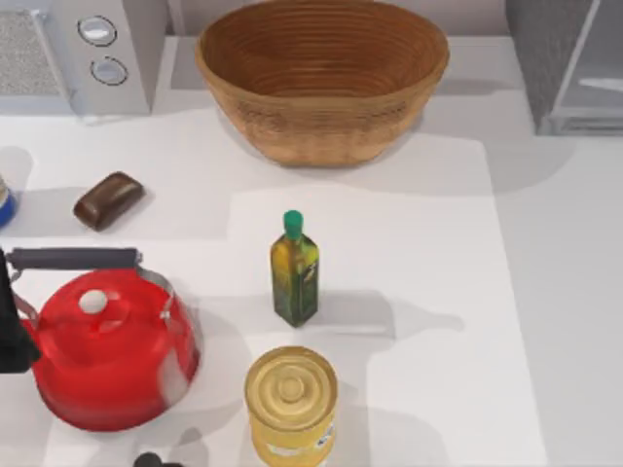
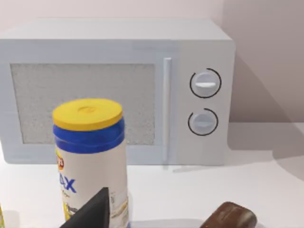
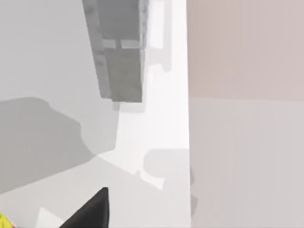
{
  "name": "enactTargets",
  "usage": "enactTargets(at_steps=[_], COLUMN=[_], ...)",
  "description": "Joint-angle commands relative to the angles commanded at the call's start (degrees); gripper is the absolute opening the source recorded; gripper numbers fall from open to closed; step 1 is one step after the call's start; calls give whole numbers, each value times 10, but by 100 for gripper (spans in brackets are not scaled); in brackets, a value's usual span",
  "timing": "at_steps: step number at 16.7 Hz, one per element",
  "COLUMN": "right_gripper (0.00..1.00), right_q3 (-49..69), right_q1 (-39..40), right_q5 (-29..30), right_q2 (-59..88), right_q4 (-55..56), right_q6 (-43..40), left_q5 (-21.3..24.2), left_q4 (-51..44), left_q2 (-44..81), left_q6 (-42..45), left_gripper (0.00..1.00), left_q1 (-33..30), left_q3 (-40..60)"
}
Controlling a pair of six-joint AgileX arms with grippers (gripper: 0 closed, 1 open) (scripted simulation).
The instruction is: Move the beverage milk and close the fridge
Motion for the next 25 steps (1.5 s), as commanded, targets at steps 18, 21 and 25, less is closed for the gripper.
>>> enactTargets(at_steps=[18, 21, 25], right_gripper=[100, 100, 100], right_q3=[-15, -17, -18], right_q1=[435, 487, 501], right_q5=[92, 106, 110], right_q2=[10, 9, 9], right_q4=[589, 657, 673], right_q6=[715, 785, 801], left_q5=[0, 0, 0], left_q4=[0, 0, 0], left_q2=[0, 0, 0], left_q6=[0, 0, 0], left_gripper=[100, 100, 100], left_q1=[0, 0, 0], left_q3=[0, 0, 0])
